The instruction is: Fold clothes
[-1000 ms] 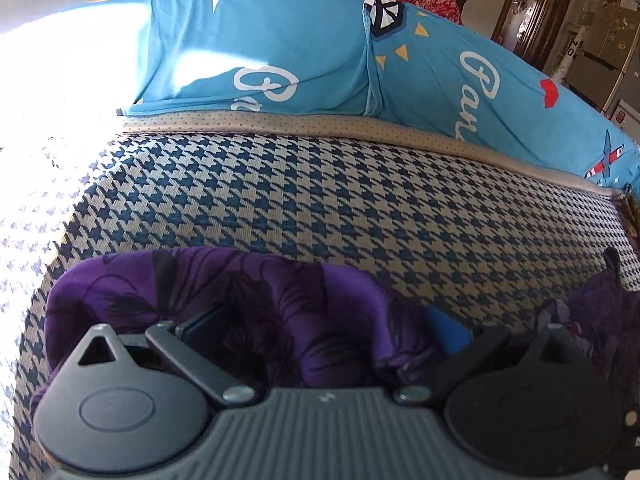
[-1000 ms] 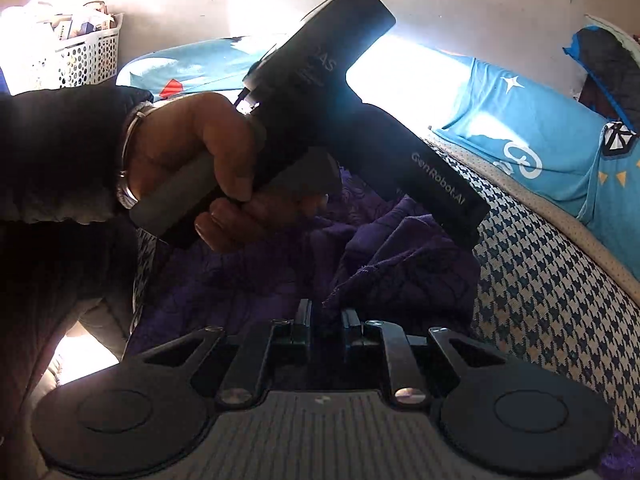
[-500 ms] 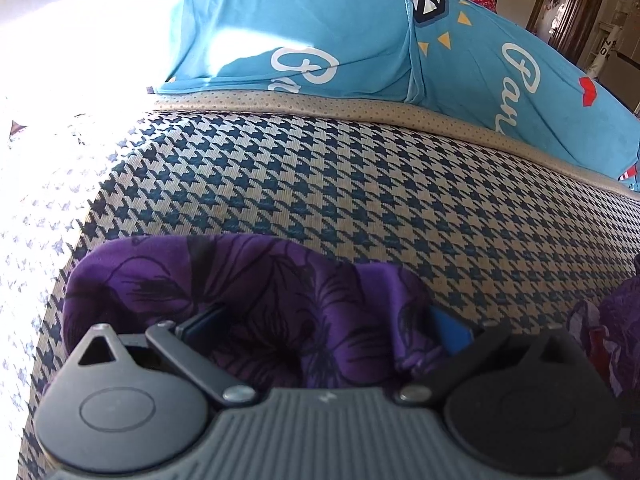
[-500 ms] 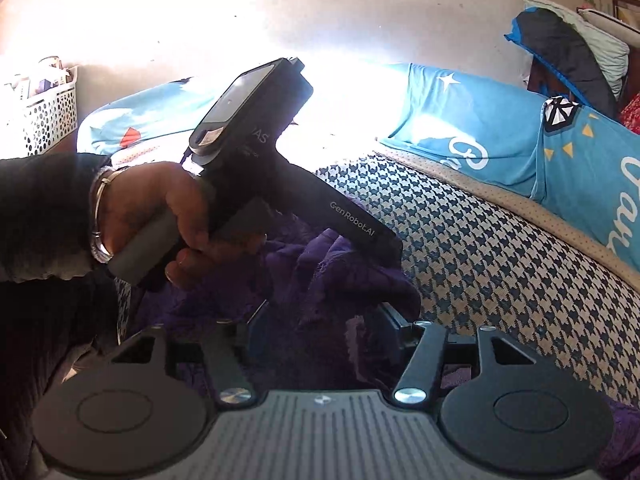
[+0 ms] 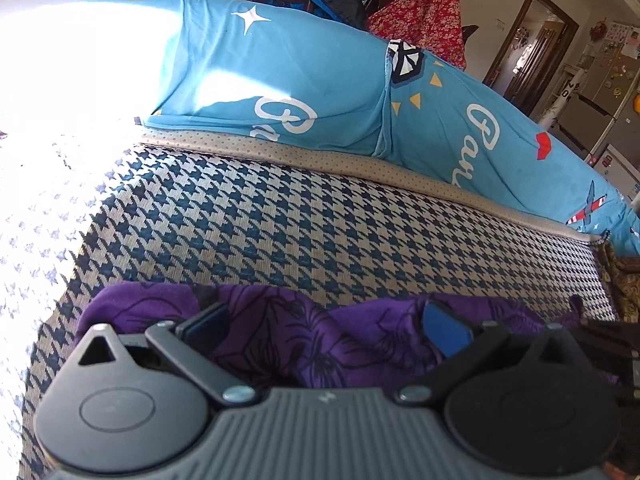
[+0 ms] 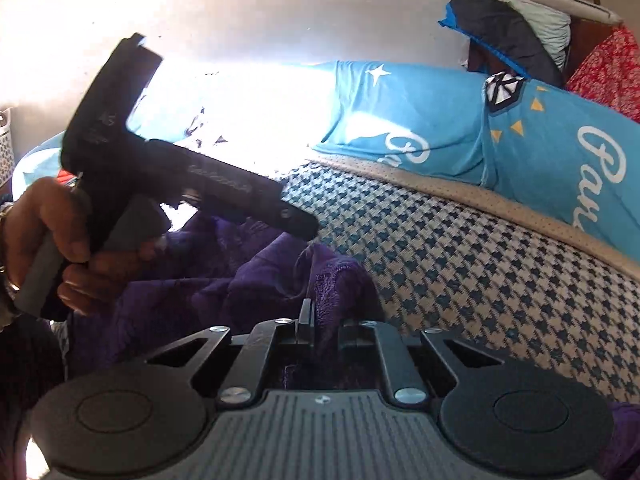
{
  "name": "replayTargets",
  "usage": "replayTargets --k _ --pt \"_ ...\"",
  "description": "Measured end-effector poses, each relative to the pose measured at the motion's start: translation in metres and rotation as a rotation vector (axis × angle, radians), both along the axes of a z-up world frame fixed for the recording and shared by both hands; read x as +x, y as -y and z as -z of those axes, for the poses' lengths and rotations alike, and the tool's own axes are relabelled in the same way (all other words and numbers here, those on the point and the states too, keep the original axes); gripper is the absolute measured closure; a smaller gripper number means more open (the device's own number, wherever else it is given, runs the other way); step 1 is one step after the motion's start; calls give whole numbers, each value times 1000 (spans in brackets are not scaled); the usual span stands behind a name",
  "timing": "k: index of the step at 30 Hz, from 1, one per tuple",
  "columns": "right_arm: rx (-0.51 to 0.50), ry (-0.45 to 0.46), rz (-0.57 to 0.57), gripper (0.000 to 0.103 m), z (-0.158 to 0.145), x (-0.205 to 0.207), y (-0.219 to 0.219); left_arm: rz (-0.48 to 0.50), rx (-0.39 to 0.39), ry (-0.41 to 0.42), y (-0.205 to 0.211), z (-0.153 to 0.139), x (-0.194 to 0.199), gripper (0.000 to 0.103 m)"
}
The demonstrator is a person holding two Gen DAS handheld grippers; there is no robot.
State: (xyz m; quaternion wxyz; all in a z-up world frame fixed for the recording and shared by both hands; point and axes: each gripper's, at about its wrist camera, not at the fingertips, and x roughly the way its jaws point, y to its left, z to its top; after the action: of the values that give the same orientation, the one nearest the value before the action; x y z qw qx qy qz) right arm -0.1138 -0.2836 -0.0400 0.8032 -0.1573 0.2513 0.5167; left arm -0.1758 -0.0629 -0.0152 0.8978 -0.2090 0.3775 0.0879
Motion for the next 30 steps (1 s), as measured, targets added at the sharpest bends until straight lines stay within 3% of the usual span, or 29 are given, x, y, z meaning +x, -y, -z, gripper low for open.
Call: replayTargets --k 11,17,22,30 --pt "104 178 230 94 -26 28 -21 210 8 18 52 14 13 0" --pt "203 189 218 94 -44 29 -34 43 -2 8 46 35 37 0" --pt "272 180 202 94 -55 27 -44 -74 50 43 42 40 54 0" --pt "295 138 243 94 -57 37 -40 -220 93 109 28 44 72 0"
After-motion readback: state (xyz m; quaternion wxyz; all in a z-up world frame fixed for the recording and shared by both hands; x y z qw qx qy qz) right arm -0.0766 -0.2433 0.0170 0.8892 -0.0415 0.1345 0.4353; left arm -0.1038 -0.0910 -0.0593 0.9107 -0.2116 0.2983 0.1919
